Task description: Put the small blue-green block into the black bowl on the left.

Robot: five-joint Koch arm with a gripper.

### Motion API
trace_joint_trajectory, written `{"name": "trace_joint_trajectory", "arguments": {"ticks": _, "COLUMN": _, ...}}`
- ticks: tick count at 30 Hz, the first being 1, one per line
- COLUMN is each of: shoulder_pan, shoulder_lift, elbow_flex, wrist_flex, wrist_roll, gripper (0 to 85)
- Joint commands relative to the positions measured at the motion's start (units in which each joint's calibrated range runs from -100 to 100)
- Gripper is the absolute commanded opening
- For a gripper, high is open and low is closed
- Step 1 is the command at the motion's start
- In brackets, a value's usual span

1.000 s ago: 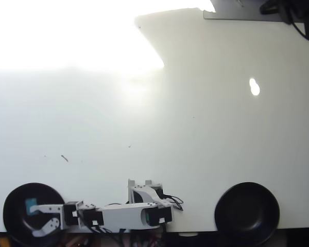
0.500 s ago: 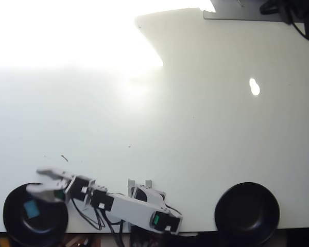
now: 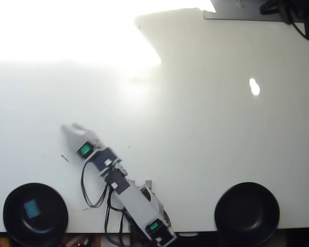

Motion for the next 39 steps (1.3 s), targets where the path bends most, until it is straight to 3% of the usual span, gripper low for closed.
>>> {"name": "trace_joint_trajectory", "arguments": {"ticks": 1, "shoulder_pan": -2.9, "shoulder_lift": -1.6, "elbow_flex": -1.1, "wrist_flex": -0.5, "wrist_roll": 2.9, "gripper": 36.7}}
{"name": "trace_joint_trajectory", "arguments": {"ticks": 9, "shoulder_pan": -9.5, "shoulder_lift": -6.1, "elbow_flex": -12.4, "wrist_flex": 0.3, "wrist_roll": 9.1, "gripper": 36.8}}
{"name": "trace_joint_trajectory", "arguments": {"ticks": 19, "shoulder_pan": -15.7, "shoulder_lift": -8.2, "elbow_flex": -25.5, "wrist_flex": 6.1, "wrist_roll": 9.6, "gripper": 36.8}}
{"name": "trace_joint_trajectory", "arguments": {"ticks": 32, "shoulder_pan": -18.0, "shoulder_lift": -11.2, "elbow_flex": -42.7, "wrist_flex": 16.8, "wrist_roll": 10.0, "gripper": 37.1}}
{"name": "trace_joint_trajectory", "arguments": {"ticks": 39, "shoulder_pan": -20.0, "shoulder_lift": -12.0, "elbow_flex": -46.3, "wrist_flex": 16.9, "wrist_roll": 10.8, "gripper": 37.1}}
